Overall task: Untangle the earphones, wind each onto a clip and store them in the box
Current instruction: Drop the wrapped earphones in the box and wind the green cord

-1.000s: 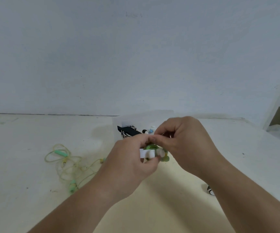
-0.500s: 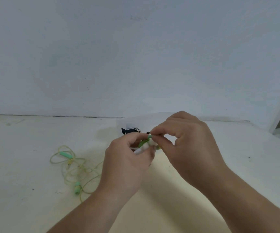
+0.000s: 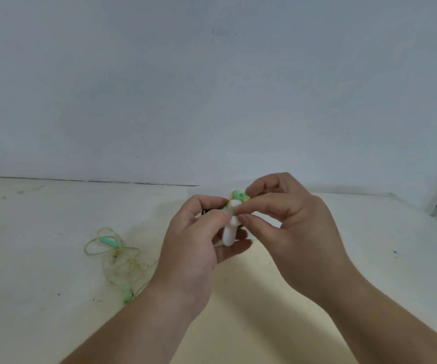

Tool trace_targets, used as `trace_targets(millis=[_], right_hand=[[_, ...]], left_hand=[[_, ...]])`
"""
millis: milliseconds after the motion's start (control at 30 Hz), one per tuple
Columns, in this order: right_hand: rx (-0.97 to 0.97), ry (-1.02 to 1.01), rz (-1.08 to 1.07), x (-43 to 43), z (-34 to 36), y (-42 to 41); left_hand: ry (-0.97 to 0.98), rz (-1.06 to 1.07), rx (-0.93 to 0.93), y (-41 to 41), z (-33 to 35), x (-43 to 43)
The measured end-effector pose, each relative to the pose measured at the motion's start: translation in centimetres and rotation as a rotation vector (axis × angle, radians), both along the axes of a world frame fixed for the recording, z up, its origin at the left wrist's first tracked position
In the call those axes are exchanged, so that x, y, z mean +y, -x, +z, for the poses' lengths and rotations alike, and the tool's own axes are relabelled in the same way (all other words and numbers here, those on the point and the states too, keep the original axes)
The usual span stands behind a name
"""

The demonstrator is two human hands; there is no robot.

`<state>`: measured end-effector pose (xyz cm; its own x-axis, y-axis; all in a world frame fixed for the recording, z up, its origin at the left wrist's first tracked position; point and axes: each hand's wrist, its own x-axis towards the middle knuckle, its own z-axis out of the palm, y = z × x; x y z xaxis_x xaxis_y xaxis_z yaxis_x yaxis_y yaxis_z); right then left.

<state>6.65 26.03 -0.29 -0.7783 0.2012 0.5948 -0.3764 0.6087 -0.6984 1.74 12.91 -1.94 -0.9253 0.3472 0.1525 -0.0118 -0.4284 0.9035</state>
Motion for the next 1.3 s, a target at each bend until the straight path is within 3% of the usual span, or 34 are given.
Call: trace_targets(millis=[267, 1300], right_hand=[[-0.057, 0.226, 0.096, 0.18, 0.05, 0.35], [-0.046, 0.096, 0.051, 0.48, 0.15, 0.16]], left_hand=[[0.041, 0.018, 0.019, 0.40, -0.07, -0.17], [0.120, -0.026, -0.017, 0.36, 0.61, -0.36]])
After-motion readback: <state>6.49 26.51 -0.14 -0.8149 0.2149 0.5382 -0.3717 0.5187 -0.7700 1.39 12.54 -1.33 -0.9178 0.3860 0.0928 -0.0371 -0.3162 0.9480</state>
